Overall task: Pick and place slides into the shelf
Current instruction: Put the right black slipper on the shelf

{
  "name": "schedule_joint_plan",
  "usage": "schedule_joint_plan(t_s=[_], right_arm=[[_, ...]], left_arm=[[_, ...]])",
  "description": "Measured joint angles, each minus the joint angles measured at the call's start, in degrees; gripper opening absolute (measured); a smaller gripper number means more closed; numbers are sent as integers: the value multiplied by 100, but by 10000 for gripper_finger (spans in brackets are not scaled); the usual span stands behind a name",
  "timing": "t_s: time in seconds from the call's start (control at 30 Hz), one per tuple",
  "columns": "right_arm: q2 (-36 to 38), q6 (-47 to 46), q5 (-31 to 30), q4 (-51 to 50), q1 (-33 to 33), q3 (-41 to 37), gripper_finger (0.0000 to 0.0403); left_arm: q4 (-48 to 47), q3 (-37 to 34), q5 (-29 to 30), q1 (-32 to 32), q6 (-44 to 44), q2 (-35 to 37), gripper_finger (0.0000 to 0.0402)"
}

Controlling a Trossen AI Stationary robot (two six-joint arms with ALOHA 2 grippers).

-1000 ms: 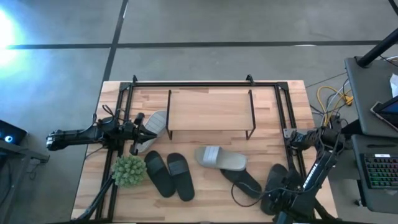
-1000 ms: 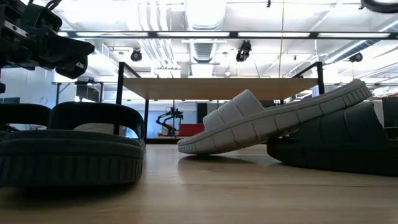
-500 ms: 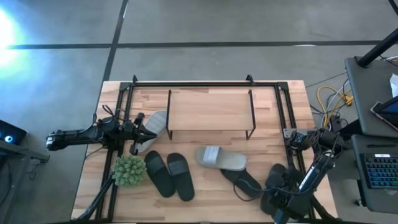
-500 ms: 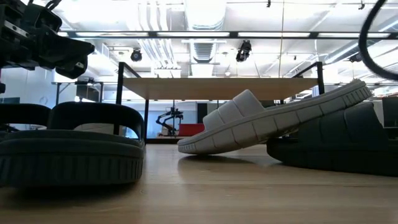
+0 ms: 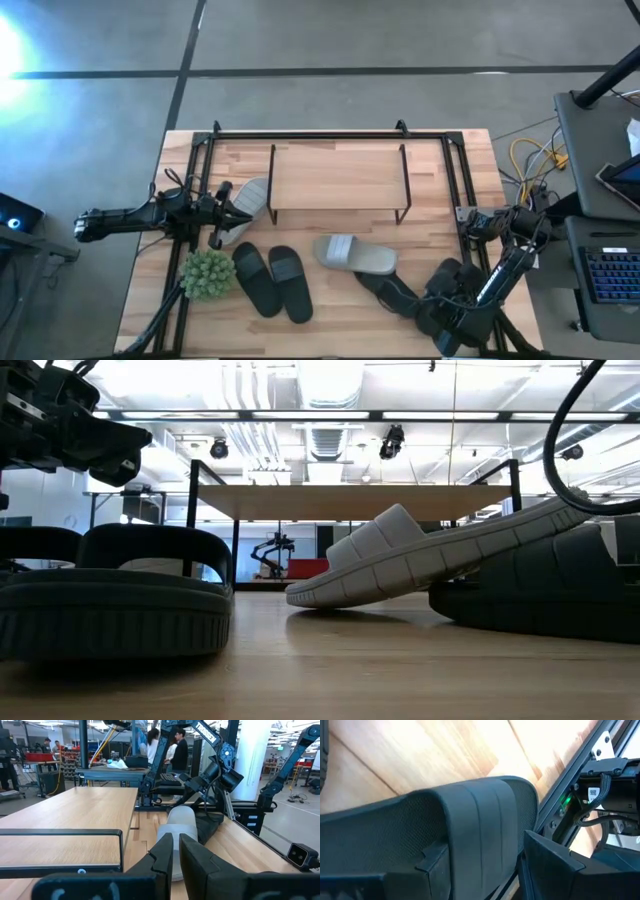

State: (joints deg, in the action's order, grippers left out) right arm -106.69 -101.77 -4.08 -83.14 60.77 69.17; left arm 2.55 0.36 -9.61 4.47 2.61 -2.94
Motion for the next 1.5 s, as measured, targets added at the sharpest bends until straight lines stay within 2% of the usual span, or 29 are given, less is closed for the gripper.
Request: schedule_joint_plan(t_s=[0.17,0.27,0.5,0.7,0.9,1.03,1.2,1.37,1.5], right_arm=[[0,-154,-171,5,-4,-143,218],[0,-171,-203,11,-4,-277,203],[4,-168,-208,34,-4,-369,114],[19,-141,-154,-35,-25,-86,24],[238,-410,-285,-86,-35,615,13],[411,-946,-1069,-680,-42,1458,12],[794,-806,-2855,-715,-344,2186,12],[1114,937,-4175,-694,-1266,2438,12],[1268,3055,-4700,-692,-2238,2612,12]], left_arm=[[0,0,0,1,0,-1,17],[0,0,-1,0,0,2,17],[0,0,0,0,-1,-2,17],[0,0,0,0,-2,0,17],[0,0,-1,2,-1,-2,17],[0,0,0,2,0,0,17],[0,0,0,1,0,-2,17],[2,0,-2,2,0,0,17],[0,0,-1,2,-1,7,17]])
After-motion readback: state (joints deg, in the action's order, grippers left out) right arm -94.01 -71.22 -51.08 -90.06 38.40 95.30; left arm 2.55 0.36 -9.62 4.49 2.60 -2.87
